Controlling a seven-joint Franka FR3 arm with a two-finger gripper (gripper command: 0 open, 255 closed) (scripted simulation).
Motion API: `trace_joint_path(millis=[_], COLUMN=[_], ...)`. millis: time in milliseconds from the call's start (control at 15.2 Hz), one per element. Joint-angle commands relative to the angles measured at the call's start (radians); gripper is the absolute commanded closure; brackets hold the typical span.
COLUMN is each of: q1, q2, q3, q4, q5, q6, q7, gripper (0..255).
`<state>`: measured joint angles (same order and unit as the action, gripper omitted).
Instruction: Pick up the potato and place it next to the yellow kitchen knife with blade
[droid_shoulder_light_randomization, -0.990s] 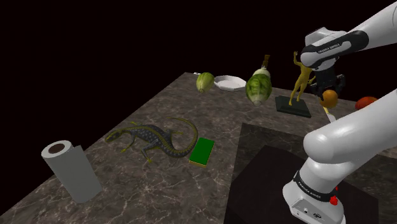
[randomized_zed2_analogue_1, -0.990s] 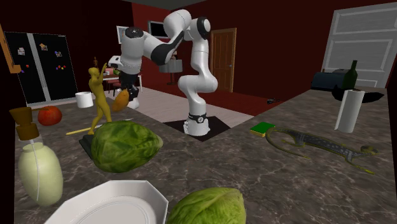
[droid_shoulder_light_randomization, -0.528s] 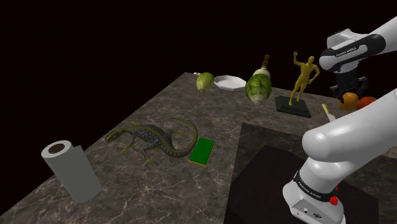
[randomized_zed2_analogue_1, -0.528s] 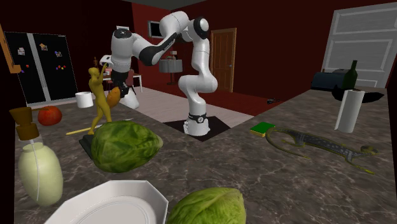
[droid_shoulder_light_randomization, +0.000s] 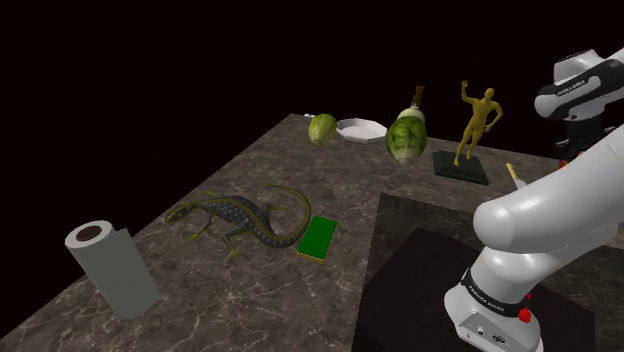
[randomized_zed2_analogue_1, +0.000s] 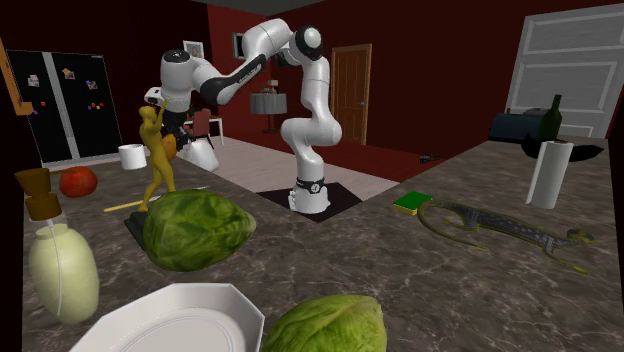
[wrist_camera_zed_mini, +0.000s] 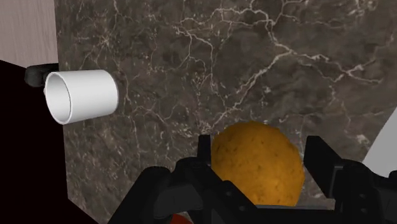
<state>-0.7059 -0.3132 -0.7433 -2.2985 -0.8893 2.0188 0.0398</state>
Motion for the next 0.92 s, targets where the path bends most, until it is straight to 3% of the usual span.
trace_joint_path(millis=[0, 330, 462, 528, 858], q1=[-0.012, -0.025, -0.032, -0.042, -0.062], q2=[0.033, 0.158, 0.227, 0.307, 0.361], q3=[-0.052, -0.184, -0.238, -0.287, -0.287], q4=[0.029, 0.119, 0.16, 0.202, 0.166], q5=[0.001, 0.065, 0.123, 0.205, 0.226], q6=[0.046, 0.17, 0.228, 0.286, 0.36], q7=[-0.054, -0.197, -0.269, -0.354, -0.343], gripper=[255, 255, 255, 255, 255])
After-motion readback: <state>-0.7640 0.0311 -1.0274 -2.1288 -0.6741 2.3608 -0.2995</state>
